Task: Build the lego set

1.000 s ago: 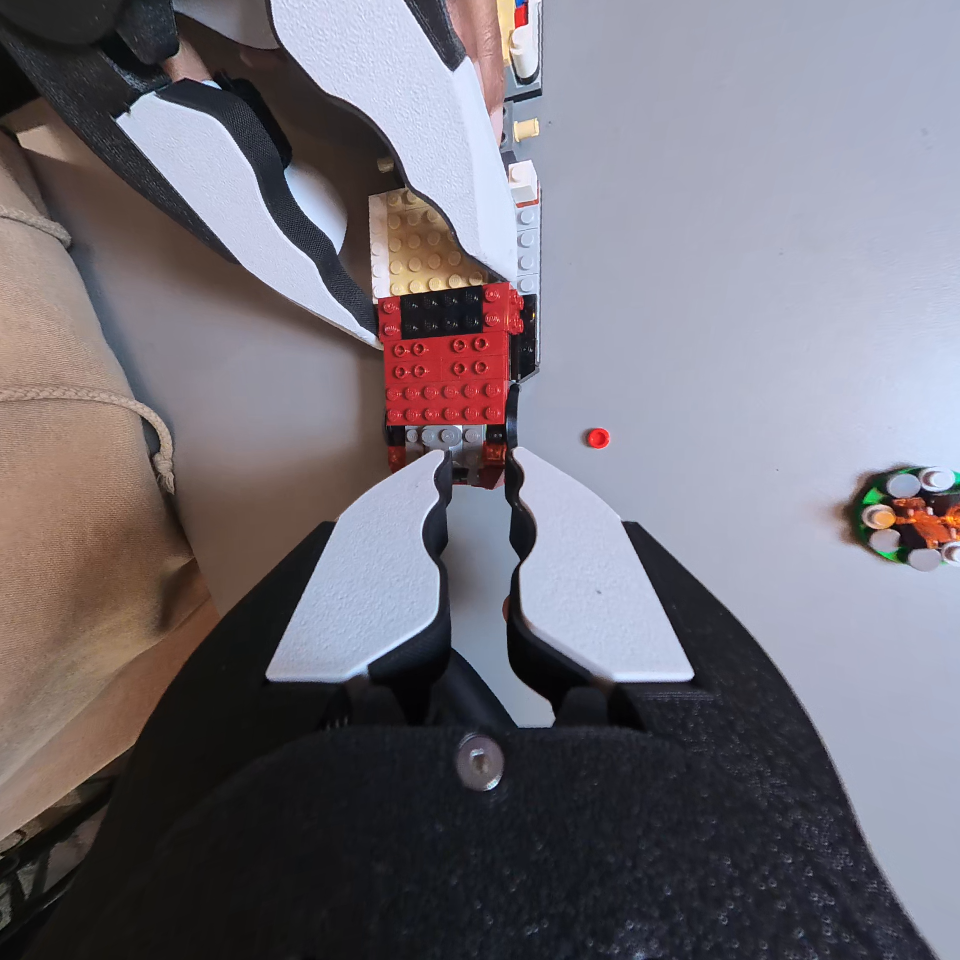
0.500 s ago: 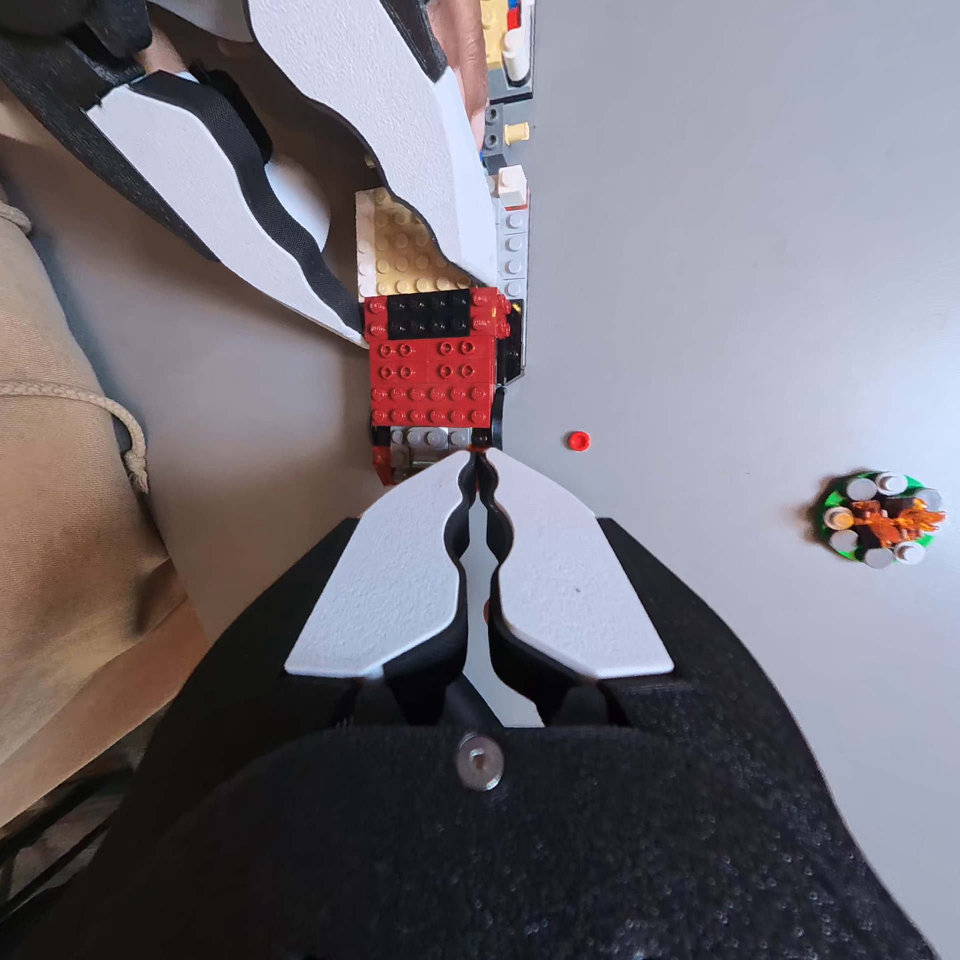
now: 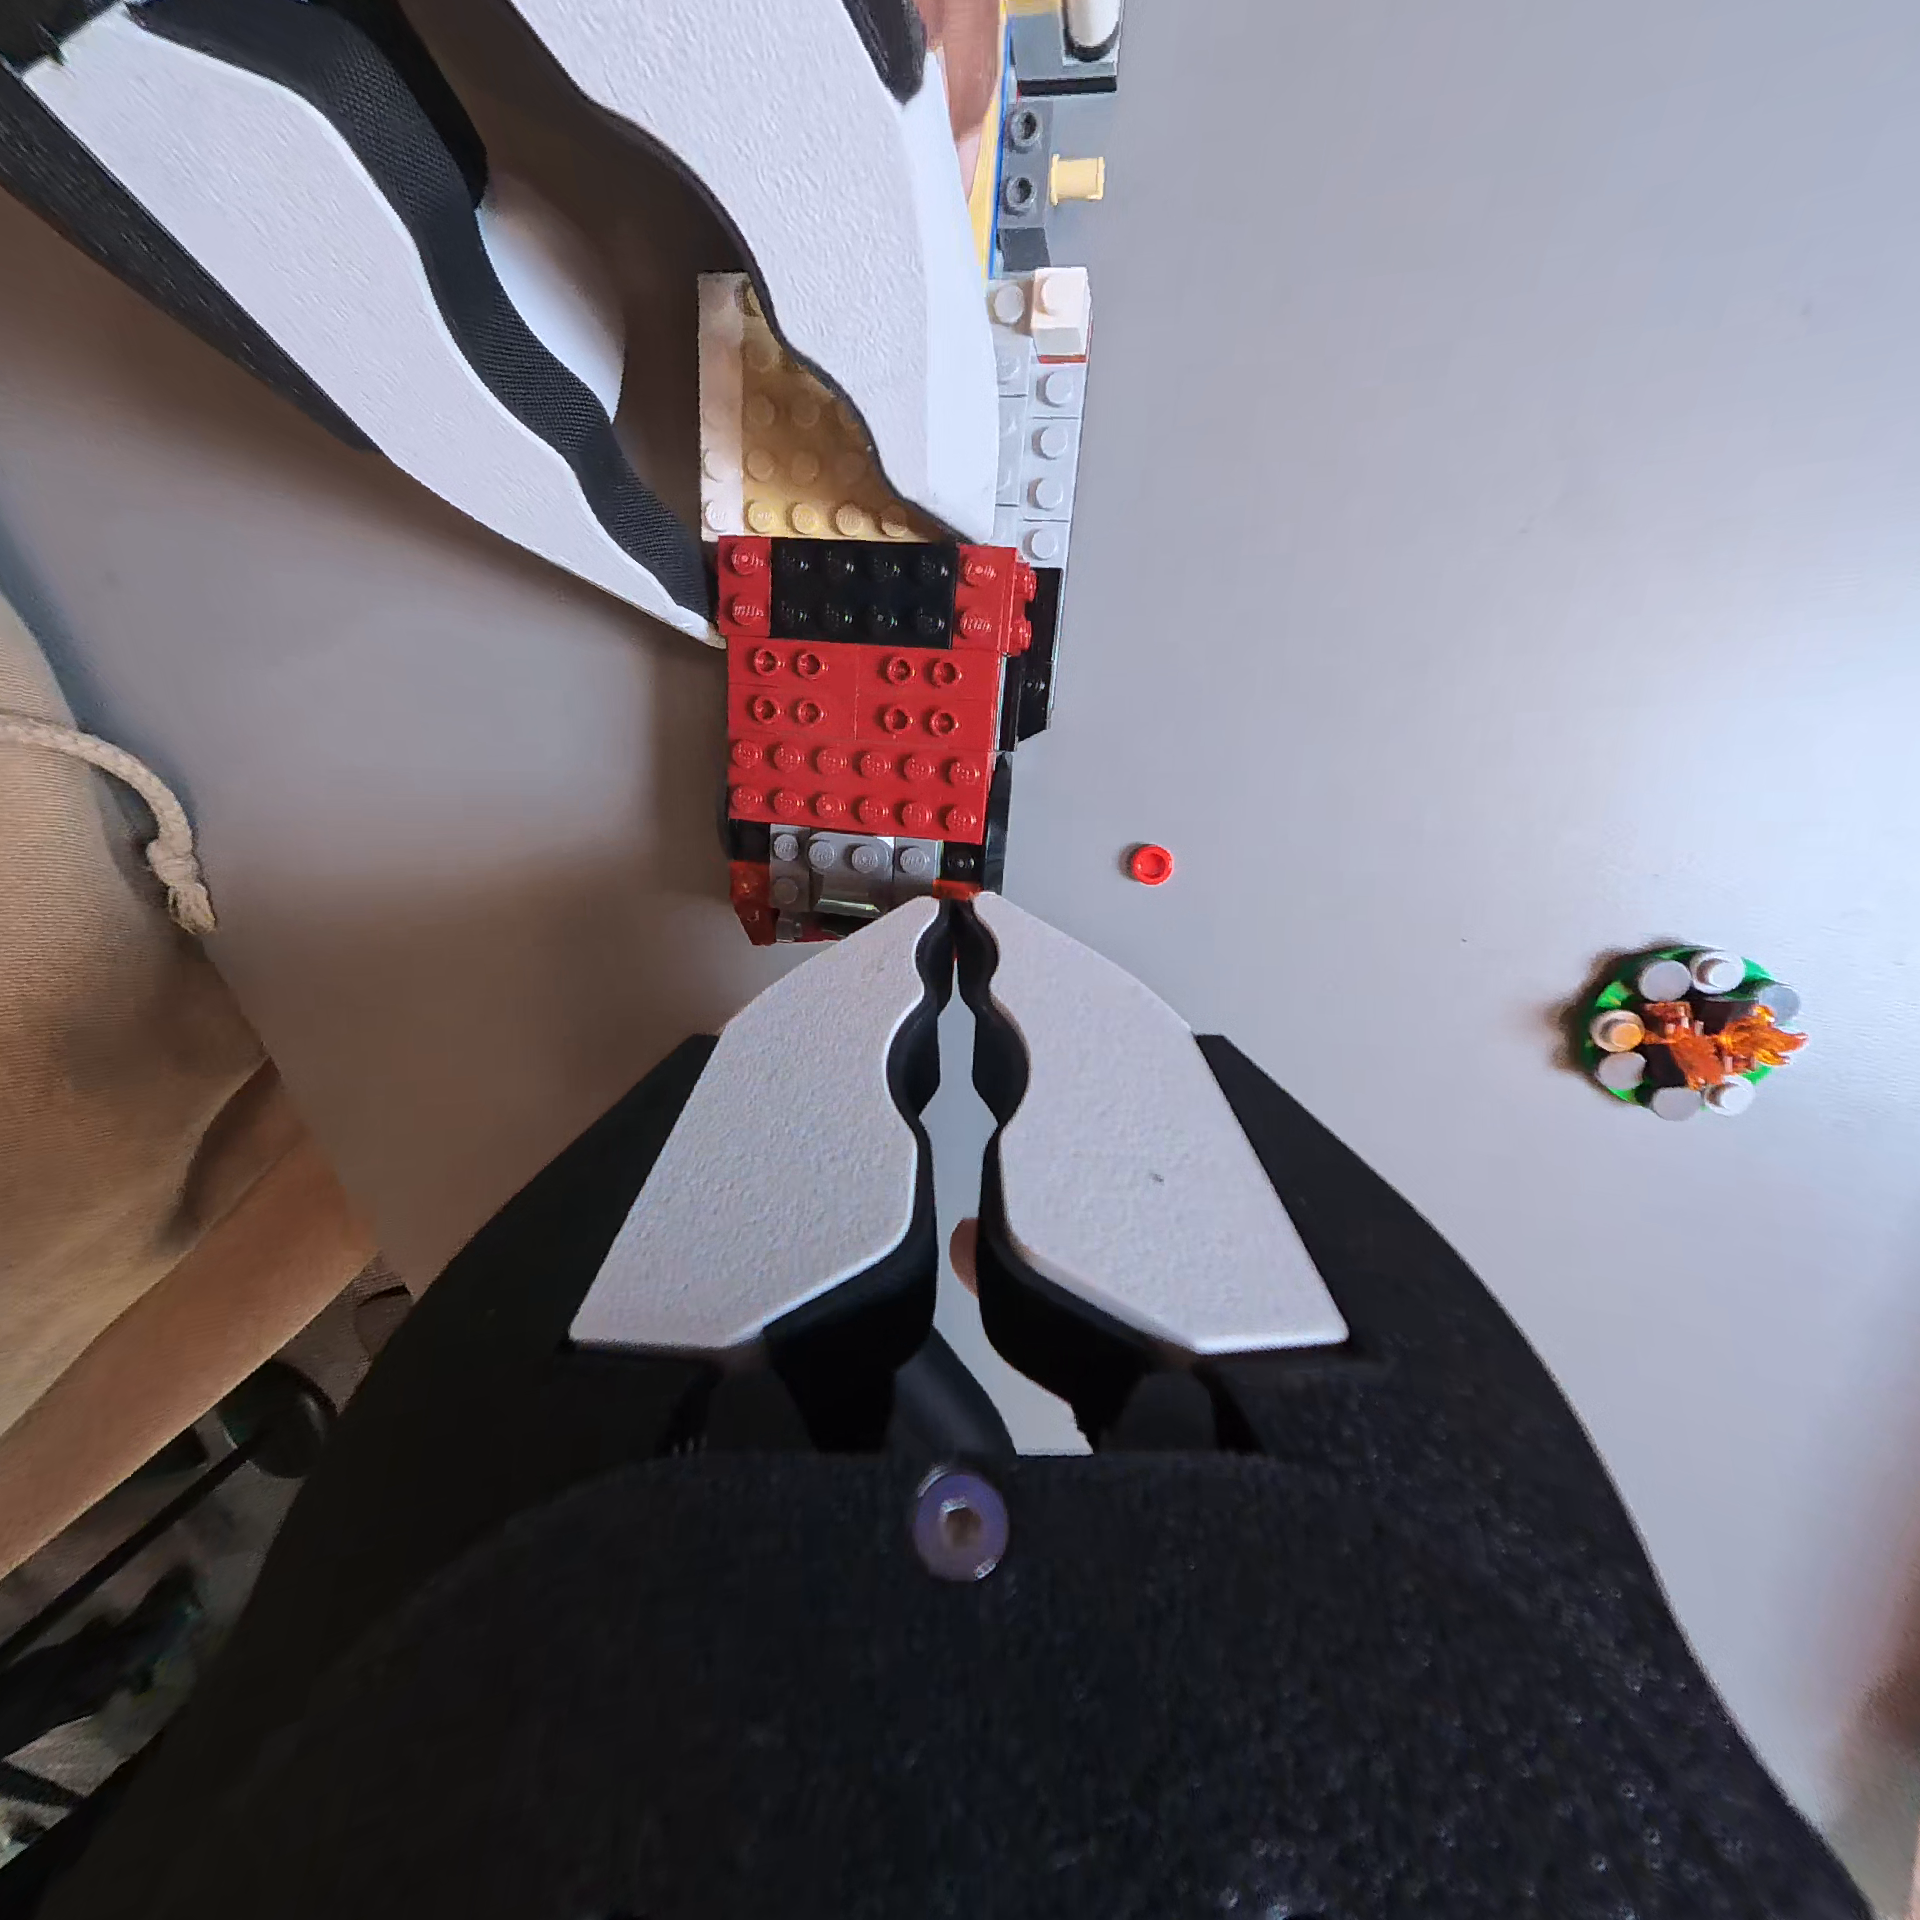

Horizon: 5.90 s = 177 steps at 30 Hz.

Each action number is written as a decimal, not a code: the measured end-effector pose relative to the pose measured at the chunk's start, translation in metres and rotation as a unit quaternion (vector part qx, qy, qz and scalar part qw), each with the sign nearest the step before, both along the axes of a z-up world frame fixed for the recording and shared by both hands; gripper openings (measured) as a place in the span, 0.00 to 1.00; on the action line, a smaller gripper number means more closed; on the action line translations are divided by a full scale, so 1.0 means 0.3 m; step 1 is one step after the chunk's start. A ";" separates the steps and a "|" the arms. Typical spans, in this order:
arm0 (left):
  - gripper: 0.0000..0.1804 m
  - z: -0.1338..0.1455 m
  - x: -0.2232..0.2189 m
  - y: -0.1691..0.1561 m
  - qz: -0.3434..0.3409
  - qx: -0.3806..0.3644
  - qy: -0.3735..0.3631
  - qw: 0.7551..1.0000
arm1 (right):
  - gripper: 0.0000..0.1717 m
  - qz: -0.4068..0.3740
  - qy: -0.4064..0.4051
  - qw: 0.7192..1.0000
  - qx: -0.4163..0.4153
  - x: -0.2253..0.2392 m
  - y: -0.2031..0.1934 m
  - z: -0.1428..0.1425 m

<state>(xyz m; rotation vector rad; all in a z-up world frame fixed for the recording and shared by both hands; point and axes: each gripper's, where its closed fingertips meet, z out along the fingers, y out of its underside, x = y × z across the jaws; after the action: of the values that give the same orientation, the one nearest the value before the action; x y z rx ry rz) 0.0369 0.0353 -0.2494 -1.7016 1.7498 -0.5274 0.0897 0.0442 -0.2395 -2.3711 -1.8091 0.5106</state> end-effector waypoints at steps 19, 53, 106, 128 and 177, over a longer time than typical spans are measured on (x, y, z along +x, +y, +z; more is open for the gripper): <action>0.26 0.000 0.000 0.001 0.002 0.005 -0.002 1.000 | 0.00 0.024 -0.045 0.998 -0.029 0.004 -0.002 -0.001; 0.26 -0.001 0.001 0.000 0.002 0.011 -0.003 1.000 | 0.02 0.005 0.011 1.000 -0.007 -0.004 0.005 0.006; 0.25 0.005 -0.006 -0.012 -0.034 0.039 -0.006 0.999 | 0.11 -0.037 0.111 0.988 -0.101 -0.004 -0.011 0.015; 0.38 -0.043 0.029 -0.009 -0.155 -0.009 0.155 0.976 | 0.12 -0.087 0.286 0.952 -0.066 0.121 -0.115 0.056; 0.41 0.092 -0.008 0.024 -0.010 0.384 0.032 0.923 | 0.17 -0.178 0.334 0.912 0.159 -0.063 -0.062 0.115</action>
<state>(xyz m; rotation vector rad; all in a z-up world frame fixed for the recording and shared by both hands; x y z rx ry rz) 0.0346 0.0424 -0.2217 -1.1376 1.6967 0.2110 0.0708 0.0257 -0.2050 -1.9011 -1.0413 0.7807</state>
